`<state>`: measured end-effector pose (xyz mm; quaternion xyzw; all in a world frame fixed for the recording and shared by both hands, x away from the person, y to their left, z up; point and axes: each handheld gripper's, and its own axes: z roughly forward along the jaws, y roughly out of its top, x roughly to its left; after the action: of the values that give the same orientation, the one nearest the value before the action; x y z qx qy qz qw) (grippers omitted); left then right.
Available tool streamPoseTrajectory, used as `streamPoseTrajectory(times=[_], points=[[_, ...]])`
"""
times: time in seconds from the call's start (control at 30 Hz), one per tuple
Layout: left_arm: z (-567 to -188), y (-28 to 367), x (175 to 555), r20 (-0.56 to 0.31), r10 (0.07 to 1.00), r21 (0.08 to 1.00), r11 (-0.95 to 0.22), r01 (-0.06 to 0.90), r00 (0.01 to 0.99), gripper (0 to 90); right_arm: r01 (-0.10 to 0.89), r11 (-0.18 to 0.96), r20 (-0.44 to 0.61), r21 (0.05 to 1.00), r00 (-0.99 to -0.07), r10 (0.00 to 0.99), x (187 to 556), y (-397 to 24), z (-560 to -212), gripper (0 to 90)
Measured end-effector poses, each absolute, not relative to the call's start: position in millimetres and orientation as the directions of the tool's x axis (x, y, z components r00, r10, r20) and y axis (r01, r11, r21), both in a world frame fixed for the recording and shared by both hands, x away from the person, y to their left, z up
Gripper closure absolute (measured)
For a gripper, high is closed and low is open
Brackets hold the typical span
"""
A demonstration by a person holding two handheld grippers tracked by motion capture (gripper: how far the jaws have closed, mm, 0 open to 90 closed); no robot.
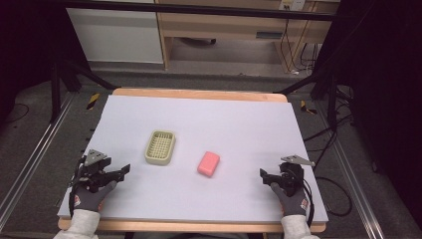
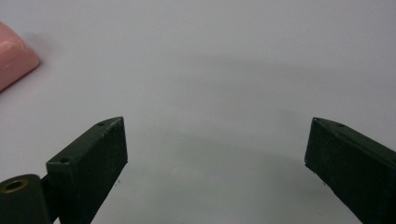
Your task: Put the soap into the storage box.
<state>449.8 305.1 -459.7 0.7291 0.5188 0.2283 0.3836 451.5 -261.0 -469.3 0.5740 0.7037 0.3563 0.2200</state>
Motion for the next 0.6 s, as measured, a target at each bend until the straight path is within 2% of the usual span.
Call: streamPoseTrajectory(times=[0.3,0.6], points=[[-452.1,293.0,446.3,-0.074,0.919,0.808,-0.172,0.564,0.387,22.5,0.604,0.124,0.059,0.787,-0.274,0.960,448.2,-260.4,-466.8,7.9],[-444.3,270.5,444.2,-0.073,0.893,0.816,-0.202,0.541,0.444,23.3,0.575,0.135,0.025,0.807,-0.261,0.965,445.3,-257.8,-464.1,7.9]])
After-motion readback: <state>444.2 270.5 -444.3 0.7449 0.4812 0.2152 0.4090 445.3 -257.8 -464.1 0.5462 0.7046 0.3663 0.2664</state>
